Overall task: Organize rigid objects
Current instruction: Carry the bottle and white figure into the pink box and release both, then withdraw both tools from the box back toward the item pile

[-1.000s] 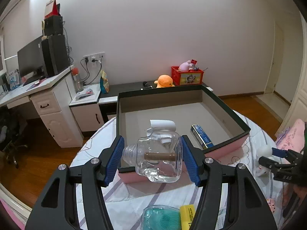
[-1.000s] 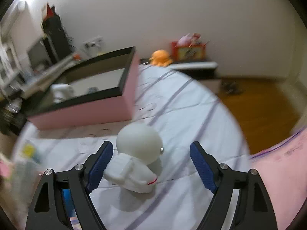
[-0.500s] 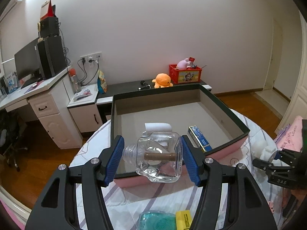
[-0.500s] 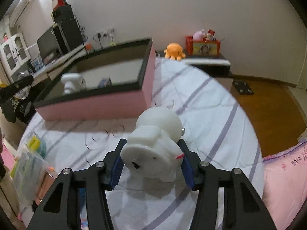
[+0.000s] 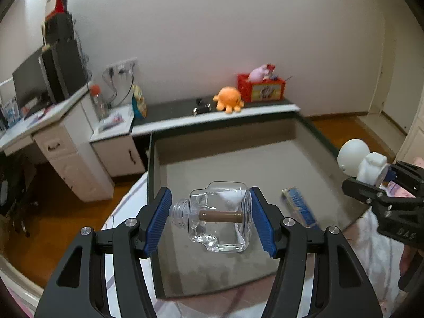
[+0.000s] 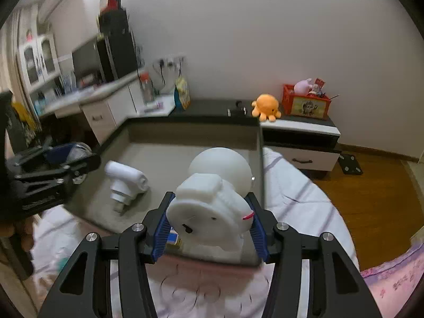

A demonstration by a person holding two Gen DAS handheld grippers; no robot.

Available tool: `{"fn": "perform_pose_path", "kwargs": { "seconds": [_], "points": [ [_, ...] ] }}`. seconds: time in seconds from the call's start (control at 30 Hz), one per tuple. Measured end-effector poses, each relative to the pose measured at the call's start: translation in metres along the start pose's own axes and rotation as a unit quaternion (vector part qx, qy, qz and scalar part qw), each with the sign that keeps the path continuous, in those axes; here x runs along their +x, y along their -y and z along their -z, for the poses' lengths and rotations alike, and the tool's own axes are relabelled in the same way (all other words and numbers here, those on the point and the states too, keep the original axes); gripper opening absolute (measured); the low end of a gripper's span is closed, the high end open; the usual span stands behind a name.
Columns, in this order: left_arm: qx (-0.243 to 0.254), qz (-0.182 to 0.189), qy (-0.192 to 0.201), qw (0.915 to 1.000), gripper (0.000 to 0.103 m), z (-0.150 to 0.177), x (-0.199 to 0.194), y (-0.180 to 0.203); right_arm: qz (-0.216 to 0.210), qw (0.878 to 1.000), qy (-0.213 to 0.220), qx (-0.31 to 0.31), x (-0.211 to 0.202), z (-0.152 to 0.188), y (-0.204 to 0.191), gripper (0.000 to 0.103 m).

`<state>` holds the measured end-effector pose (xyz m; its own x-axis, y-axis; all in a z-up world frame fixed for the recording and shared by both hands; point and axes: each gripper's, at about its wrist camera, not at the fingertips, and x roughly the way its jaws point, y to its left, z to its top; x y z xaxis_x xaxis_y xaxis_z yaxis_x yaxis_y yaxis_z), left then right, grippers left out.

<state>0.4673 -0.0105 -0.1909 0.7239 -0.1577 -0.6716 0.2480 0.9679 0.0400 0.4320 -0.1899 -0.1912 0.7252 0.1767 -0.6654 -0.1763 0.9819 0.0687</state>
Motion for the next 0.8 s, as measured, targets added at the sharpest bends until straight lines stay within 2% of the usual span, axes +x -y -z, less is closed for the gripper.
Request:
{"fn": "perform_pose_path", "kwargs": {
  "seconds": [0.1,0.23,0.3,0.37,0.4,0.43,0.57,0.77,0.8],
  "points": [
    [-0.009,0.000,-0.018,0.9998,0.061,0.007,0.014,-0.006,0.010,1.000,-0.019,-0.010,0.023,0.003,-0.001,0.054],
    [-0.017,-0.003,-0.026,0.9995,0.063,0.012,0.022,-0.008,0.016,0.999,-0.032,-0.006,0.033,0.007,0.003,0.054],
    [-0.025,-0.003,-0.022,0.9995,0.076,0.012,0.021,-0.011,0.017,1.000,-0.025,-0.008,0.030,0.008,0.004,0.056],
    [-0.038,0.008,-0.007,0.9992,0.081,0.012,0.012,-0.014,0.002,1.000,-0.019,0.000,0.023,0.008,0.005,0.064],
    [-0.044,0.010,0.001,0.9990,0.088,0.013,0.004,-0.015,0.003,1.000,-0.011,0.003,0.016,0.008,0.005,0.075],
    [-0.044,0.007,0.006,0.9990,0.092,0.013,0.000,-0.016,0.012,1.000,-0.002,0.004,0.008,0.009,0.004,0.081],
    [-0.037,-0.037,0.053,0.9972,0.103,0.021,-0.051,-0.015,0.011,0.999,0.029,0.014,-0.028,0.008,0.002,0.081],
    [-0.039,-0.086,0.126,0.9876,0.103,0.047,-0.137,-0.005,0.028,0.995,0.095,0.009,-0.110,0.028,-0.014,0.085],
    [-0.041,-0.092,0.133,0.9860,0.103,0.052,-0.148,-0.004,0.029,0.994,0.106,0.007,-0.121,0.031,-0.017,0.089]
  ]
}}
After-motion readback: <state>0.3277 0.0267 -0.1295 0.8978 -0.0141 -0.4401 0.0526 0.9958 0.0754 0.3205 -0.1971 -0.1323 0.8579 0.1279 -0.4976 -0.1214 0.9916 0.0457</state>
